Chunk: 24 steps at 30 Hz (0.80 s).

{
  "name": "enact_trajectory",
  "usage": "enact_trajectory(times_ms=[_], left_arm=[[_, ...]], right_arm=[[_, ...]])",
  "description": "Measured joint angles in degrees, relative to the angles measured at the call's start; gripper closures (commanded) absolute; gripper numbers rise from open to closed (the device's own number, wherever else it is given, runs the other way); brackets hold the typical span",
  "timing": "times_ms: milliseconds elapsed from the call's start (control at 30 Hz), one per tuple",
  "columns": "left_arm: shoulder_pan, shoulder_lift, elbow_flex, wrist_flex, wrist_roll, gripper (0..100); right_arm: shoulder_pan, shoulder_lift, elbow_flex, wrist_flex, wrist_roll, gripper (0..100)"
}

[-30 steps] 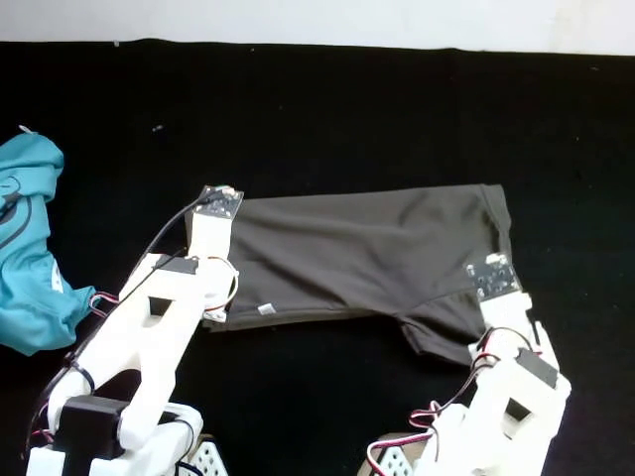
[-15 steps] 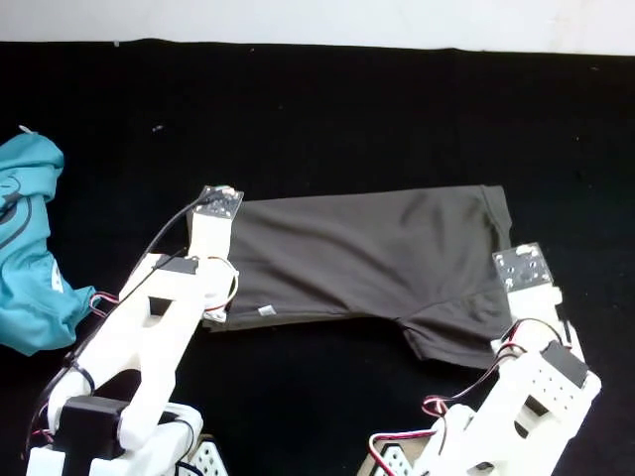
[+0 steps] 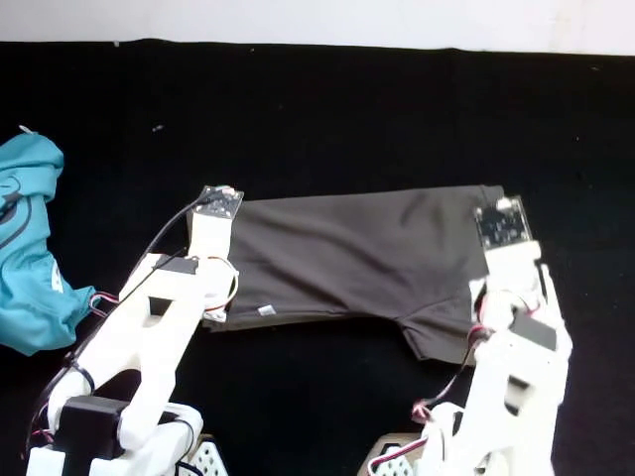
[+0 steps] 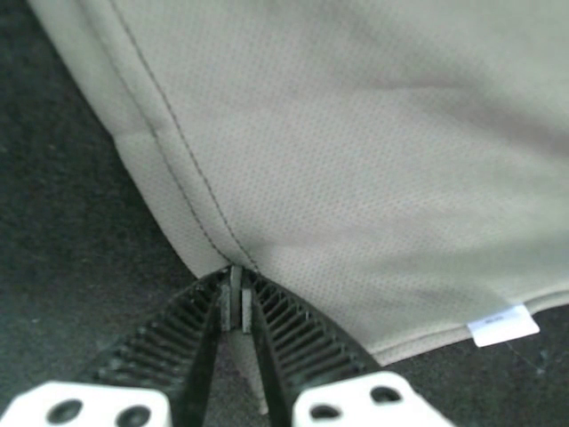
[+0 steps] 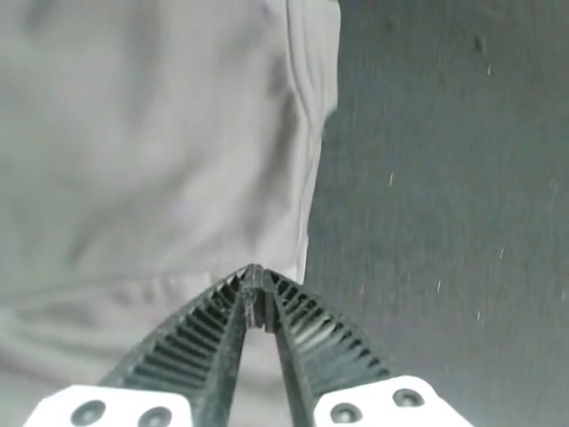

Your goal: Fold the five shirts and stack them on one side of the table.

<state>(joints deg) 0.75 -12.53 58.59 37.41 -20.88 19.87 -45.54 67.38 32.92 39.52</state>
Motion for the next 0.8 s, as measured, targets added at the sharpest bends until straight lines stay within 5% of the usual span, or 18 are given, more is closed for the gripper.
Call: enact_trajectory(times_ms=[500,800], left_arm=[[0.0,0.0,0.0,0.0,0.0,99],[0.0,0.0,0.0,-0.1,0.0,99]], right_arm=[[-1.0,57.7,-43.0,-2.8,-0.5,99.2],[-1.5,74.4,-62.7,-2.0,-0.5,99.2]])
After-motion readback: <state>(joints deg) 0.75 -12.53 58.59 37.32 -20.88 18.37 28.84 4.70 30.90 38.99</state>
